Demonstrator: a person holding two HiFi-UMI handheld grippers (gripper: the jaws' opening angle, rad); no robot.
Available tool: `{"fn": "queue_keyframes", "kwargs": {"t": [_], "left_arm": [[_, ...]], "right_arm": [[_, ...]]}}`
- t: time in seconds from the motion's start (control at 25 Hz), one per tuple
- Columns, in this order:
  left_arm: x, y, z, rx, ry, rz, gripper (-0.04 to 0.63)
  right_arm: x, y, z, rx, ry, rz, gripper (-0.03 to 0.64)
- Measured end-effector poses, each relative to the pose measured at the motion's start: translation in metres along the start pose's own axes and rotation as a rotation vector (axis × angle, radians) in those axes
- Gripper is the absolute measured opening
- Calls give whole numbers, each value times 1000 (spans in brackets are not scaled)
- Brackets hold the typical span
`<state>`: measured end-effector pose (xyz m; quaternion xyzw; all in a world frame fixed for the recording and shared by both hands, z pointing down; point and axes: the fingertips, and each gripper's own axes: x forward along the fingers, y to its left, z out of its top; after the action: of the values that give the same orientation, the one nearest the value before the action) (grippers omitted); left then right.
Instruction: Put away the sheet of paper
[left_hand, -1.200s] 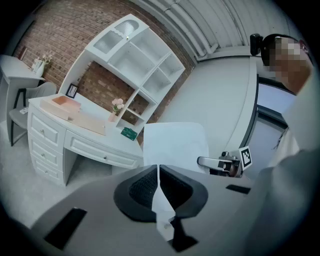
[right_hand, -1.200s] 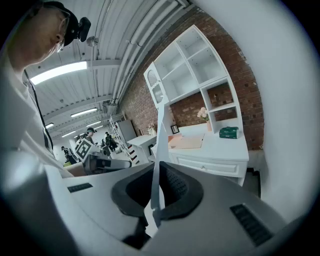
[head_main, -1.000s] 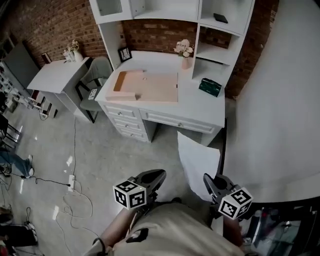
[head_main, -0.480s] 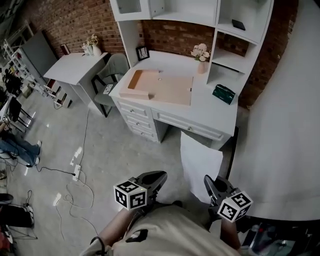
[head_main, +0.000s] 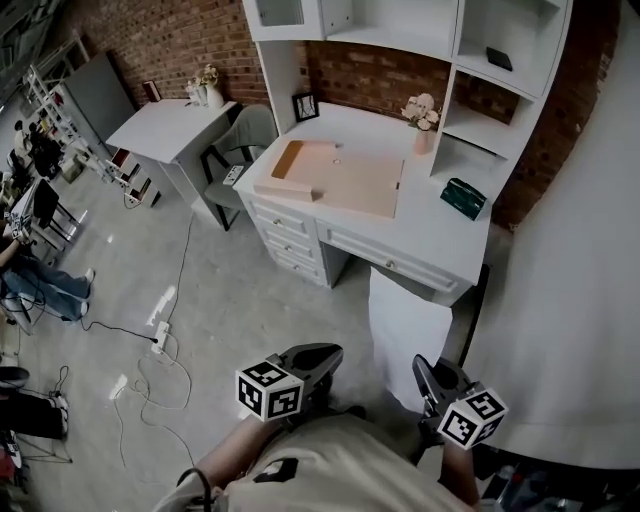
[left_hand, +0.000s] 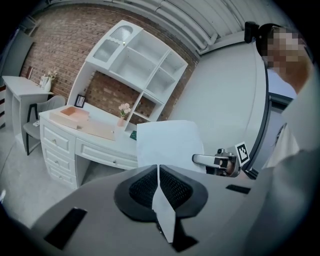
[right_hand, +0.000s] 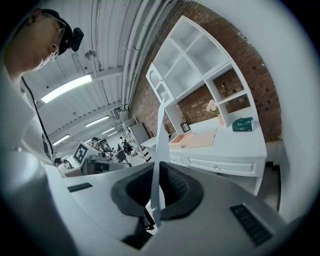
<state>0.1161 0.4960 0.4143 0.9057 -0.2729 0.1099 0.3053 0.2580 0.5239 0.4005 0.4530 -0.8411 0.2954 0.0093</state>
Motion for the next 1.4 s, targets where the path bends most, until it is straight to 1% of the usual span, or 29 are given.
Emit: {"fn": "queue_keyframes", "kwargs": {"t": [0.28,0.36,0.48,0.6,0.72,0.84,0.92,1.04,1.16,1.28,1.4], "left_arm": [[26,12,12,-7,5,-72,25],[29,20,23,-3,-13,-82,25],[24,38,47,2,-65,-66,21],[7,64,67,-2,-116,-27,21],[-20,95,84,-7,-174,44,21],[-48,121,100,9,-211,109,21],[-69,137,106,3,-254,155,21],[-108,162,110,-26,-316,231,21],[-134,184,110,-44,-343,286,21],[-148,199,107,-65,-354,315,21],[-156,210,104,-61,-348,324,21]], "right_arm": [[6,-12,3,-4,21,-70,28],[14,-14,7,-16,26,-78,26],[39,-9,18,-57,47,-58,28],[74,5,32,-125,68,-20,27],[118,27,47,-186,89,60,28],[158,53,57,-224,101,136,27],[184,70,58,-251,117,186,28],[223,105,54,-284,138,287,28],[255,137,52,-334,156,373,28],[278,154,47,-362,178,409,28],[293,159,39,-366,188,408,28]]}}
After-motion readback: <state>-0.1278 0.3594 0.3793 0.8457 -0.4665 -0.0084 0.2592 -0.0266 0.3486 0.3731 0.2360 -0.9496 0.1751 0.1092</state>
